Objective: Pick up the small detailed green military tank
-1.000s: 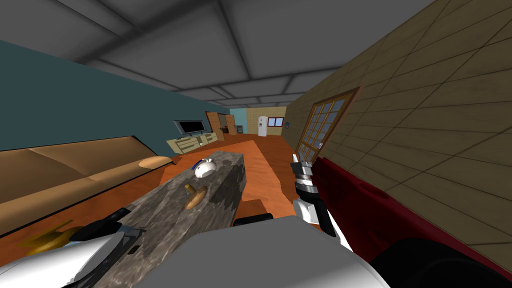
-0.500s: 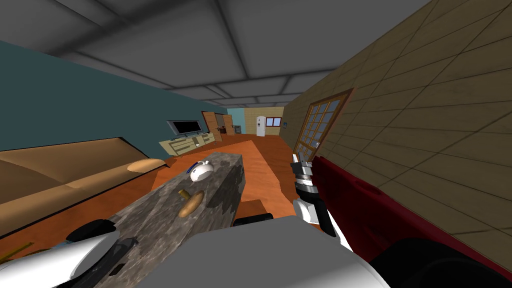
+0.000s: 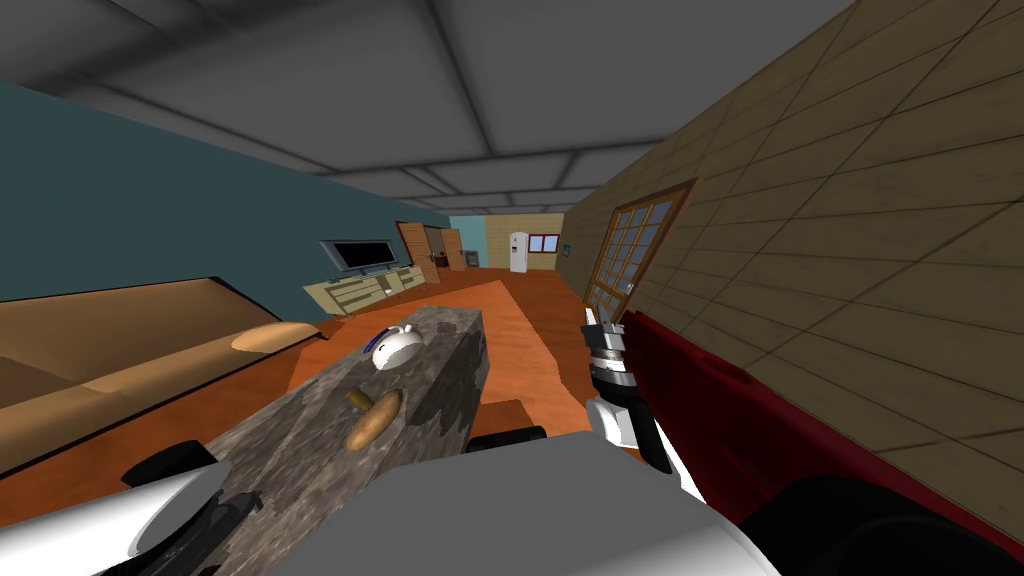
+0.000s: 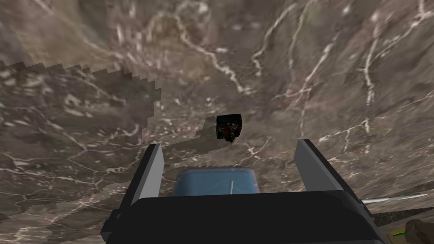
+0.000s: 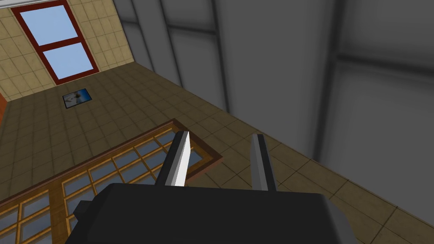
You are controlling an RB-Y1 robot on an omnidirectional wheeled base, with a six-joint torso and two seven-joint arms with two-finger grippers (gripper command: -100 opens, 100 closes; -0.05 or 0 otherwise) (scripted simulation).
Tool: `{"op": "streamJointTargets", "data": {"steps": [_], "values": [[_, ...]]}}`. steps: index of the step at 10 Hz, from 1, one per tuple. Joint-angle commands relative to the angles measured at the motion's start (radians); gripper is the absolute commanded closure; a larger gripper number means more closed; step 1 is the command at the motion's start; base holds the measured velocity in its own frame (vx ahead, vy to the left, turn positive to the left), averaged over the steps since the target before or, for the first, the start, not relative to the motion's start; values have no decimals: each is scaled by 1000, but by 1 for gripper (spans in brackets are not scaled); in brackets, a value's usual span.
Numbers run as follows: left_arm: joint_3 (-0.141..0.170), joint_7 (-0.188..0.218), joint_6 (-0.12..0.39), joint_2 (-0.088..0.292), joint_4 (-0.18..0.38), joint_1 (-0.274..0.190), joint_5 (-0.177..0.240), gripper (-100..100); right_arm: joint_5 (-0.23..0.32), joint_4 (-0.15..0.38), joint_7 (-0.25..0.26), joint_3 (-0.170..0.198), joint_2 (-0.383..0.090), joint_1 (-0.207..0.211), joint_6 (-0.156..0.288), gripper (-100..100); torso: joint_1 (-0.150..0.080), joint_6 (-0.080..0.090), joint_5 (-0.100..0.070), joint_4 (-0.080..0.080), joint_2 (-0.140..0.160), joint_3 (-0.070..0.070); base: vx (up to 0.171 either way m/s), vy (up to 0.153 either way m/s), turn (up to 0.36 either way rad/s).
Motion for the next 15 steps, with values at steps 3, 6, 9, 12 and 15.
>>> {"op": "streamJointTargets", "data": {"steps": [3, 6, 9, 12, 15], "values": [[-28, -3, -47, -16, 49, -11, -25, -100, 0, 0, 0, 0, 0, 0, 0, 0, 0, 0, 0, 0, 1, 1, -11, 12, -27], [-33, -5, -56, -19, 59, -14, -29, 100, 0, 0, 0, 0, 0, 0, 0, 0, 1, 0, 0, 0, 2, 1, -12, 13, -19], [-32, -5, -55, -17, 58, -14, -29, 100, 0, 0, 0, 0, 0, 0, 0, 0, 4, 1, 3, 0, 0, 0, 0, 0, 0], [-16, -2, -27, -9, 28, -6, -14, 100, 0, 0, 0, 0, 0, 0, 0, 0, 4, 1, 4, 0, 0, 0, 7, -4, 16], [-8, -3, -21, -6, 20, -2, -8, 0, 0, 0, 0, 0, 0, 0, 0, 0, 3, 1, 3, -1, -1, -1, 13, -13, 20]]}}
